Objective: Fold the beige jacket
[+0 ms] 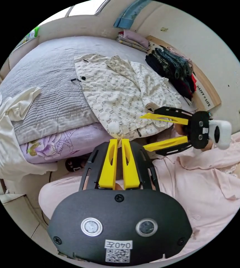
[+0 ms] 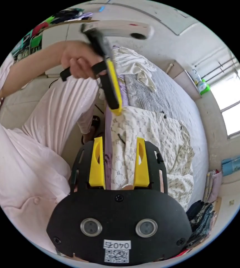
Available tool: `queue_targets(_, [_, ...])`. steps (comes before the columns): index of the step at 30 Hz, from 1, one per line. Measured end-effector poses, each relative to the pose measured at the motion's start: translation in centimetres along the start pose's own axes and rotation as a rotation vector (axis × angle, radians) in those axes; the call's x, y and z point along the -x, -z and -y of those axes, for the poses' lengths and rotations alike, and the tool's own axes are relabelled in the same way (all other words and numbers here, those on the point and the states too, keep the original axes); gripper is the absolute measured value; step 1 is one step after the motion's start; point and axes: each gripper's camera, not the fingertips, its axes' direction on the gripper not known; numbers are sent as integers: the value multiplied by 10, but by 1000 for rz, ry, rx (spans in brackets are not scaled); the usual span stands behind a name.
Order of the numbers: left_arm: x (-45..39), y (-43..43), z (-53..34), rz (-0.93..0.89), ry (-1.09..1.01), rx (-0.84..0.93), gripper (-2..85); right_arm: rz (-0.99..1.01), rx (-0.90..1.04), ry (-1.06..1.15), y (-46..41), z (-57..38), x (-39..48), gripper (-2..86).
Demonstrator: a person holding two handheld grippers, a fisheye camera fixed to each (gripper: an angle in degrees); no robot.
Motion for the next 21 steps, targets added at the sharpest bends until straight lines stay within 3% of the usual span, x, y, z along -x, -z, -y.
queue_targets(3, [7,42,8,-146,-33,-32,-11,-111,-55,69,6,14,38,159])
queue_targets(9, [-22,76,28,-125,-120,28,-11,-383,-42,51,-9,36,74,132])
queue_targets(14, [-32,100,32,-152,-123,40,-11,-669,-21,37,-34,40,97,16])
queue_targets(17, [-35,118,31,-126,-122,23,-1,-555,-43,-13,-31,34,88,-6])
queue_targets(21, [-10,169,44,58,13,-182,1,-386,-89,-147,-19,19,57,-9])
